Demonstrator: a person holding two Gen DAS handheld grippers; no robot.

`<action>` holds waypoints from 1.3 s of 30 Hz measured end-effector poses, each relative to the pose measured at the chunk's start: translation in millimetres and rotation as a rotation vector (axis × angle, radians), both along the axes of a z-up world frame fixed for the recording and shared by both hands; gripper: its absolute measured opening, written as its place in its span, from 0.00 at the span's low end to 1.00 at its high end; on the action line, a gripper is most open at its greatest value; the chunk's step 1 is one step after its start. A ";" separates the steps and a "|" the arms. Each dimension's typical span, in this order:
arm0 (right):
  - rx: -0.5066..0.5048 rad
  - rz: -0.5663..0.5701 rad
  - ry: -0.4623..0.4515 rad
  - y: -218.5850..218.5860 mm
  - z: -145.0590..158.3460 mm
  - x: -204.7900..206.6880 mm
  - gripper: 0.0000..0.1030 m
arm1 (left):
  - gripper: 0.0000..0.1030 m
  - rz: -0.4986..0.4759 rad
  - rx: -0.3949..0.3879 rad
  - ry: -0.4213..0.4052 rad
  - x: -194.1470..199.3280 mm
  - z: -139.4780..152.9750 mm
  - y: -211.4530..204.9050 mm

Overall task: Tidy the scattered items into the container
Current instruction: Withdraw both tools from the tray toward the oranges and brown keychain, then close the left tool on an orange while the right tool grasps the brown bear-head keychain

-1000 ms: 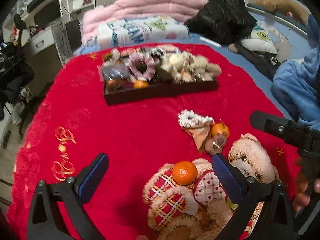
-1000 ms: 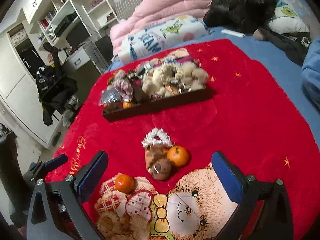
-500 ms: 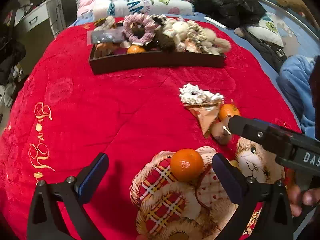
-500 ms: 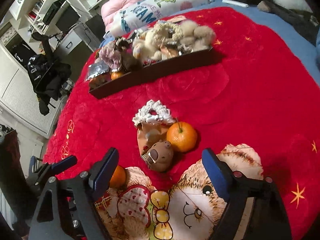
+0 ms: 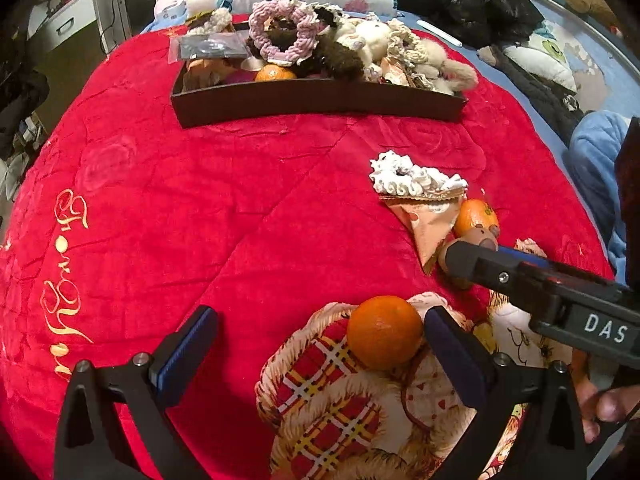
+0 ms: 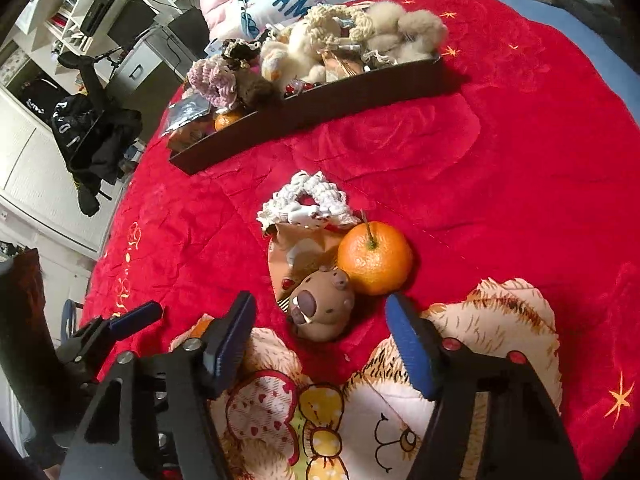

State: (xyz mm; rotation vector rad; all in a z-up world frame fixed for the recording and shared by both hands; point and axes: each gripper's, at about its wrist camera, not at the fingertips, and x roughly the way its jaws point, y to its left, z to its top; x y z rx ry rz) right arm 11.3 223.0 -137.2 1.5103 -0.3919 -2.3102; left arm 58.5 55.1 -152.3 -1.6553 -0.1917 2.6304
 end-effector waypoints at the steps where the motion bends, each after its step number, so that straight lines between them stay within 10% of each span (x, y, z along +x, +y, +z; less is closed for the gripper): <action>1: 0.004 -0.002 -0.003 -0.4 -1.2 -1.0 0.60 | 1.00 0.000 0.009 -0.007 -0.9 -1.5 -0.1; 22: 0.027 0.016 -0.034 -6.3 -11.8 -6.2 0.32 | 1.00 -0.022 -0.109 -0.094 -7.4 -17.8 13.3; 31: 0.029 0.014 -0.035 -5.7 -10.2 -6.1 0.32 | 0.41 -0.040 -0.060 -0.038 -3.2 -4.6 14.7; 39: 0.022 0.010 -0.039 -5.5 -9.7 -6.3 0.32 | 0.37 -0.032 -0.049 -0.024 1.6 -5.2 8.6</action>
